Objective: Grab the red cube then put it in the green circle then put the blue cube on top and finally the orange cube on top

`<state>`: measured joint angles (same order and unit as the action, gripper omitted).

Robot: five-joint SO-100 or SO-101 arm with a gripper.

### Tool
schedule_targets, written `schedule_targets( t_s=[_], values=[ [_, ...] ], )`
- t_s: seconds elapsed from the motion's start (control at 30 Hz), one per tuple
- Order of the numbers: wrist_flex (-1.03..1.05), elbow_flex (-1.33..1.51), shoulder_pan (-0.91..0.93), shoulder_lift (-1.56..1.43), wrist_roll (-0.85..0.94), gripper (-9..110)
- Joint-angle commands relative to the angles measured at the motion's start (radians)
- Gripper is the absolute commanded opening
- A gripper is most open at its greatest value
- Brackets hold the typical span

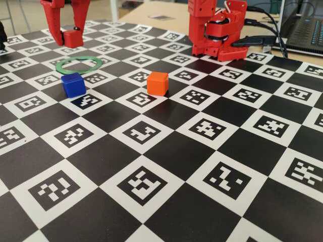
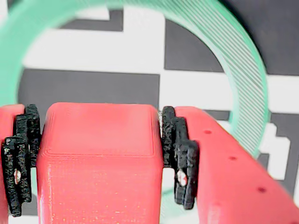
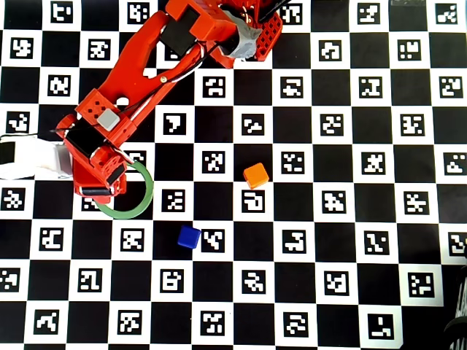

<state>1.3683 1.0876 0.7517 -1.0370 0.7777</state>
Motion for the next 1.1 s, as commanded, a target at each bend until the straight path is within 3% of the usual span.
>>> schedule_targets(
  t_s=[0.0,1.07],
  values=[
    [-0.037,-0.02,0.017,-0.038,0.008,4],
    [-0.156,0.155,-0.012,-0.081,-0.051,4]
  ],
)
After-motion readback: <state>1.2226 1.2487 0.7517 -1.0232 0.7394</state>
